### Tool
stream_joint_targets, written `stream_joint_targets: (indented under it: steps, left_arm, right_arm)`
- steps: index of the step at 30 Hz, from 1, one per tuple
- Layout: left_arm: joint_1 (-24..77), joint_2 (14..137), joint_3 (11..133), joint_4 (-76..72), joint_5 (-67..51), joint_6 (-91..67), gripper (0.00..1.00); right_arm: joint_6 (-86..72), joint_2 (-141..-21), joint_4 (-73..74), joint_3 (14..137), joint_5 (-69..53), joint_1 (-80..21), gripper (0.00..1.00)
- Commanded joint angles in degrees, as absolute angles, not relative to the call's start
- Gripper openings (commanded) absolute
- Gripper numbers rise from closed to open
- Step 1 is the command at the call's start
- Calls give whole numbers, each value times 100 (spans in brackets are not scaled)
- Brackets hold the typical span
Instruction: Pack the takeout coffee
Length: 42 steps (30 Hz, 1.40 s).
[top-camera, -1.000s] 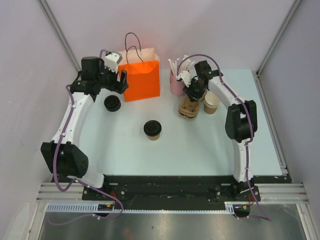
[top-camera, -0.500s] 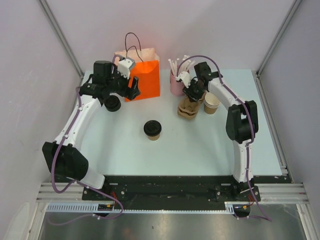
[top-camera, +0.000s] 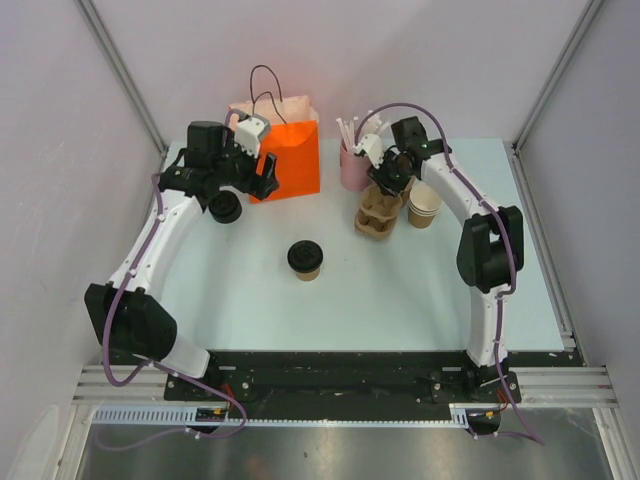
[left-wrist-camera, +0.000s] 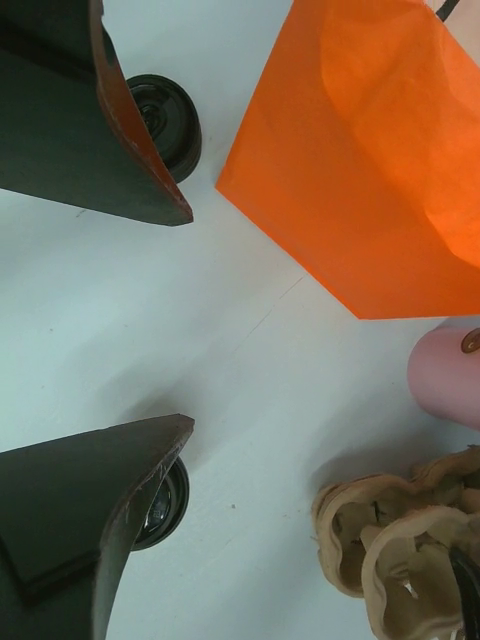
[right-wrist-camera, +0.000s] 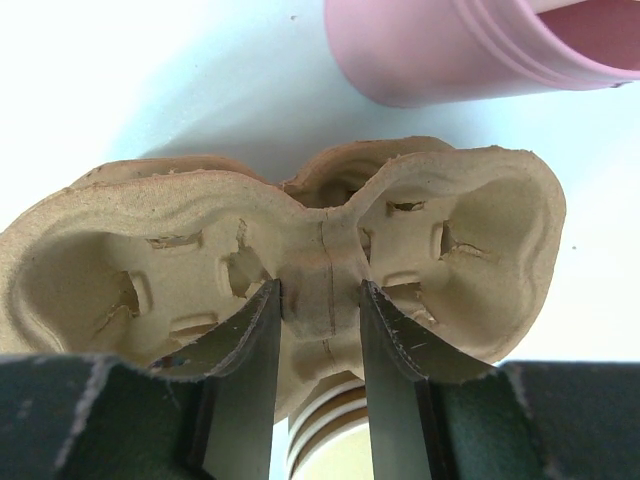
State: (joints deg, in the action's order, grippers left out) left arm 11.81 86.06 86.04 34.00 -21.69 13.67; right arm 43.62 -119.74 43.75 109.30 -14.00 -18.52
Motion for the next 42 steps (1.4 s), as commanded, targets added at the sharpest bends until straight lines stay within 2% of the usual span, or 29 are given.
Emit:
stream_joint_targets:
  steps: [1, 7, 17, 25, 29, 33, 36, 37, 39, 40, 42]
  left_arm:
    - [1143, 8341, 8964, 3313, -1890, 1617, 82]
    - [809, 8559, 9772, 3305, -1679, 1801, 84]
    - [694, 10026, 11143, 3313, -1714, 3339, 98]
    - [624, 11082, 11979, 3331, -1468, 3463, 100]
    - [624, 11268, 11927, 3357, -1415, 3559, 96]
    - [607, 11092, 11550, 3436, -1599, 3630, 82]
    - [606, 10829, 11110, 3506, -1722, 3718, 65]
    - [606, 10689, 10918, 3516, -1723, 3718, 52]
    - [606, 10556, 10767, 3533, -1749, 3657, 41]
    - [606, 10503, 10653, 3542, -1766, 3561, 30]
    - [606, 10328, 10565, 3551, -1758, 3411, 17]
  right_arm:
    - [4245, -11417, 4148, 10986, -1143, -1854, 13]
    - [4087, -10934, 4306, 10960, -1002, -1846, 13]
    - [3990, -10240, 4324, 10653, -1108, -1872, 15]
    - [3911, -9950, 4386, 10354, -1011, -1881, 15]
    - [3859, -9862, 4403, 10292, -1002, -1907, 15]
    - [3823, -9730, 4368, 10178, -984, -1960, 15]
    - [3815, -9659, 4351, 10108, -949, -2004, 15]
    - [3814, -9642, 4351, 10099, -932, -2030, 15]
    - [3814, -9589, 4324, 10037, -923, -2057, 15]
    - [3814, -9563, 4316, 10037, -940, -2065, 15]
    - [3780, -9536, 4289, 10019, -923, -2092, 15]
